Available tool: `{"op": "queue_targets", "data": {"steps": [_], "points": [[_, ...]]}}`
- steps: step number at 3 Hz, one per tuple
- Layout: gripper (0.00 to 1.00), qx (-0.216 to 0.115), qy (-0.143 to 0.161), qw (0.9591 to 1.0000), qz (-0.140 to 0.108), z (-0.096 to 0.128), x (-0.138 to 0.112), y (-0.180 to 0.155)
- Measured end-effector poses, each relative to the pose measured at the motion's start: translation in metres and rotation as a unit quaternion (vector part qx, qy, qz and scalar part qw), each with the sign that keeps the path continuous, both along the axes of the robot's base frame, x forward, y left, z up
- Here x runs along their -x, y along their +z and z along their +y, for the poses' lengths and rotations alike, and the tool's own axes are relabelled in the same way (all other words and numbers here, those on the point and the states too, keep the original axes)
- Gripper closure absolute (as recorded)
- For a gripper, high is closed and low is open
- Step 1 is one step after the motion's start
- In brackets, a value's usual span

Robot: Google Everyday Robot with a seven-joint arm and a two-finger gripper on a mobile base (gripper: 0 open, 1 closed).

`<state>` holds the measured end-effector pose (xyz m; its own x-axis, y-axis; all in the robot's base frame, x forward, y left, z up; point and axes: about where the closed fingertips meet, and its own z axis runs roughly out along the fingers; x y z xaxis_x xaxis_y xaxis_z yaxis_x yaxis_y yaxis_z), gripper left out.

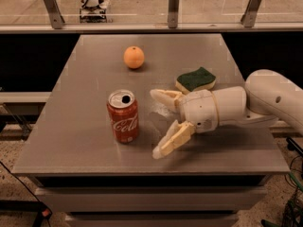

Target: Knock coke can over

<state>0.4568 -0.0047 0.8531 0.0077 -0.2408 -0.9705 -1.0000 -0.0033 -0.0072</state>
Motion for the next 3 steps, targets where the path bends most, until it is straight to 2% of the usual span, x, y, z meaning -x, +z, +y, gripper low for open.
{"op": "queue_targets", "data": {"steps": [2, 3], "points": [[0.0, -0.042, 0.029, 0.9987, -0.006, 0.046, -0.006, -0.007], [0.17, -0.05, 0.048, 0.9976, -0.009, 0.063, -0.004, -0.006]]}}
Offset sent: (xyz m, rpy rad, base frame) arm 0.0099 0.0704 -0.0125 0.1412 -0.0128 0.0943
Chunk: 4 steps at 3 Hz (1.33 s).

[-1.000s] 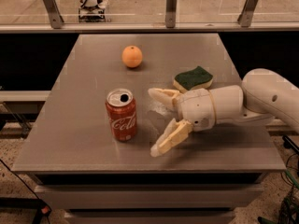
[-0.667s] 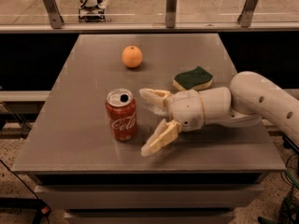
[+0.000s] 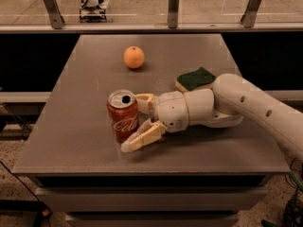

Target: Knock coke can over

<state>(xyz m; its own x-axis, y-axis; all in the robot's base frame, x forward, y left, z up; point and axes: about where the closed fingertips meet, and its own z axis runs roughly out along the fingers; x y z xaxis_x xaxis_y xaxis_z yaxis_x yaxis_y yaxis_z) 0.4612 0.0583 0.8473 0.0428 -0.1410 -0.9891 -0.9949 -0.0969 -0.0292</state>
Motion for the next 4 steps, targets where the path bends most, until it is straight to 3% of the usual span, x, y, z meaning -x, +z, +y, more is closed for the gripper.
{"op": "queue_targets", "data": {"steps": [2, 3, 4], "points": [[0.63, 0.034, 0.0, 0.9994, -0.004, -0.007, 0.006, 0.012], [0.88, 0.053, -0.018, 0.9984, -0.009, -0.017, 0.004, 0.022], [1.0, 0.12, -0.033, 0.9917, -0.034, -0.025, -0.006, 0.038]]}}
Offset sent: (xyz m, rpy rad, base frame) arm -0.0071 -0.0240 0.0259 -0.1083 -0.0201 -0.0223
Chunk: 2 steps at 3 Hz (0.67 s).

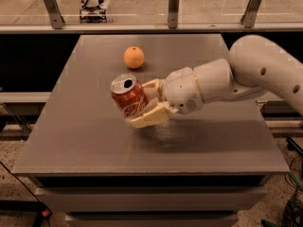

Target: Knock coke can over

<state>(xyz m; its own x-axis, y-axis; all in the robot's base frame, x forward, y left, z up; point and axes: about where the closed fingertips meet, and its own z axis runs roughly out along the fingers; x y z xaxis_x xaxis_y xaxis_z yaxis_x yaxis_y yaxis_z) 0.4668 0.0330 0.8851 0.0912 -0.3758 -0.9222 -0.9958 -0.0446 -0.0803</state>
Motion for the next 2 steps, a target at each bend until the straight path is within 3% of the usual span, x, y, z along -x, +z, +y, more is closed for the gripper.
{"op": "queue_targets", "data": {"steps": [1, 2], "points": [[1.0, 0.113, -0.003, 0.9931, -0.029, -0.015, -0.012, 0.025], [1.0, 0.239, 0.01, 0.9704, -0.033, -0.034, -0.018, 0.038]]}}
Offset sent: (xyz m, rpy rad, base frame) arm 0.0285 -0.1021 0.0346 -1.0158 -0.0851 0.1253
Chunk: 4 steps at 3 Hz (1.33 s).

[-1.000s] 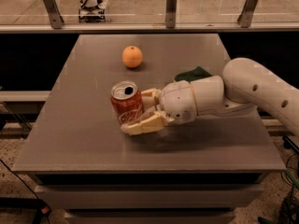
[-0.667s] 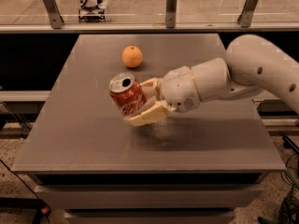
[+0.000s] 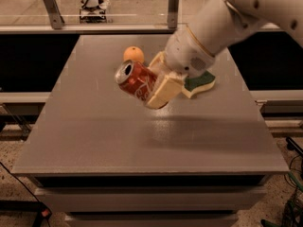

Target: Knock coke can over

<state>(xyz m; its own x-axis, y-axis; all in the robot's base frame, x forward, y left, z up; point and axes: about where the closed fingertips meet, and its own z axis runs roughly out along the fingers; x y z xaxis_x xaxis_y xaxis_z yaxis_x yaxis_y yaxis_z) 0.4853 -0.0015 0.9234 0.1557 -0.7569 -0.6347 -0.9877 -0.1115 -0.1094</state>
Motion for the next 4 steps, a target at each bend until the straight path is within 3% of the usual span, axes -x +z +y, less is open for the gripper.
{"op": "queue_targets", "data": {"steps": [1, 2, 3, 4], "points": [[1.0, 0.134, 0.014, 0.9909, 0.009, -0.026, 0.005, -0.004], [1.0, 0.251, 0.002, 0.968, -0.001, -0.065, 0.017, -0.008], [1.0, 0.298, -0.041, 0.9533, -0.028, -0.093, 0.022, -0.01], [0.82, 0.297, -0.069, 0.9519, -0.03, -0.107, 0.026, -0.035]]}}
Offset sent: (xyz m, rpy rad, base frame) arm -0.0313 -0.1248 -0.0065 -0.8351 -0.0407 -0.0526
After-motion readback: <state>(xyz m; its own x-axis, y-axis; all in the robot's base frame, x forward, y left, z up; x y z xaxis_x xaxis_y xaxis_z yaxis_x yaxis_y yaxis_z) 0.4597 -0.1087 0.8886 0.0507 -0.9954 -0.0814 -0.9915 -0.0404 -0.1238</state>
